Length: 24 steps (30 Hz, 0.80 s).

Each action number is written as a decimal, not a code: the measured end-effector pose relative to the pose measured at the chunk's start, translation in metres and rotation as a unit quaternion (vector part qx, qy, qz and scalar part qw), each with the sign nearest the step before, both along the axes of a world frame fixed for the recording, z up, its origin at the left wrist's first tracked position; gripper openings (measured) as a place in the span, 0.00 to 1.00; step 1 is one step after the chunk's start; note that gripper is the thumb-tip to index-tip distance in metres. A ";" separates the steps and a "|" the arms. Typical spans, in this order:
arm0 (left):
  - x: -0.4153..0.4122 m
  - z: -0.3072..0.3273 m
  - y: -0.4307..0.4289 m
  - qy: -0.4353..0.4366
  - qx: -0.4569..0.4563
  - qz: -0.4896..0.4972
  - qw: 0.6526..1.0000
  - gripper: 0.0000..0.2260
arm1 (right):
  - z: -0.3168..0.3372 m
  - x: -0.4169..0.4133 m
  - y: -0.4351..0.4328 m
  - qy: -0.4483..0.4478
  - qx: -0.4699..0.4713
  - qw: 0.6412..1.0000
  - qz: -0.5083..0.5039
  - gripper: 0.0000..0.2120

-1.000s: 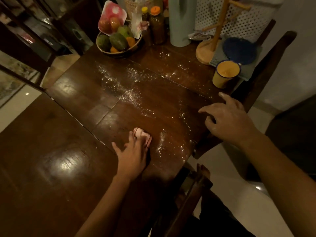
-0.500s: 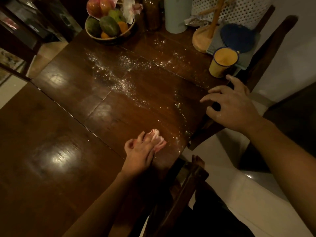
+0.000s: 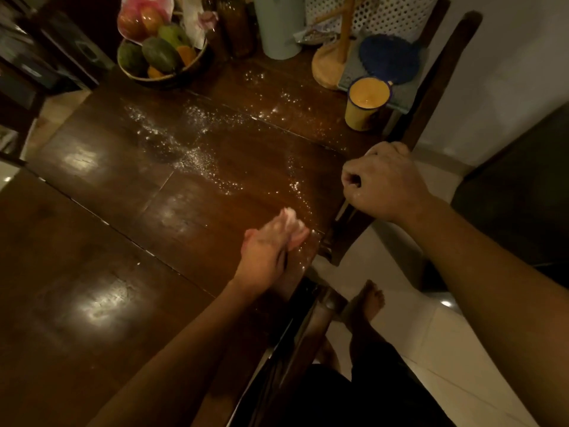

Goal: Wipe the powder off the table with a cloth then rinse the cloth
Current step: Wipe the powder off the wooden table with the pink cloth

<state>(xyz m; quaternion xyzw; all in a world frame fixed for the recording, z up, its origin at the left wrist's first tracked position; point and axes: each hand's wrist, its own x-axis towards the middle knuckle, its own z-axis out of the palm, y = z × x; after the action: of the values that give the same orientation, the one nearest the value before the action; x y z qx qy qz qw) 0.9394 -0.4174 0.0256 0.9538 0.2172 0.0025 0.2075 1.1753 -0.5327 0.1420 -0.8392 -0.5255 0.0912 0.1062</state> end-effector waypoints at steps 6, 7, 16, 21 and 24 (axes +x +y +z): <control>-0.122 -0.013 0.022 0.015 -0.025 -0.157 0.987 0.28 | -0.003 0.004 -0.005 0.008 0.016 0.998 0.064 0.10; -0.136 -0.011 0.033 0.014 -0.016 -0.143 0.990 0.31 | -0.004 0.006 -0.007 0.013 0.027 0.996 0.079 0.09; -0.104 -0.003 -0.027 0.142 -0.029 0.128 0.981 0.22 | -0.016 0.009 -0.014 0.040 0.134 0.986 0.096 0.07; -0.132 -0.011 -0.039 0.062 -0.027 -0.098 0.993 0.29 | -0.022 0.010 -0.015 0.029 0.146 0.984 0.094 0.06; -0.097 -0.014 0.011 0.004 -0.025 -0.036 0.999 0.33 | -0.025 0.011 -0.013 0.033 0.158 0.983 0.088 0.07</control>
<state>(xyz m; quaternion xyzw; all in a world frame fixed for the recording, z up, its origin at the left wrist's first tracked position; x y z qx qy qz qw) 0.8426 -0.4069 0.0119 0.9554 0.1841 -0.0146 0.2306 1.1860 -0.5459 0.1172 -0.7592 -0.6011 0.0436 0.2459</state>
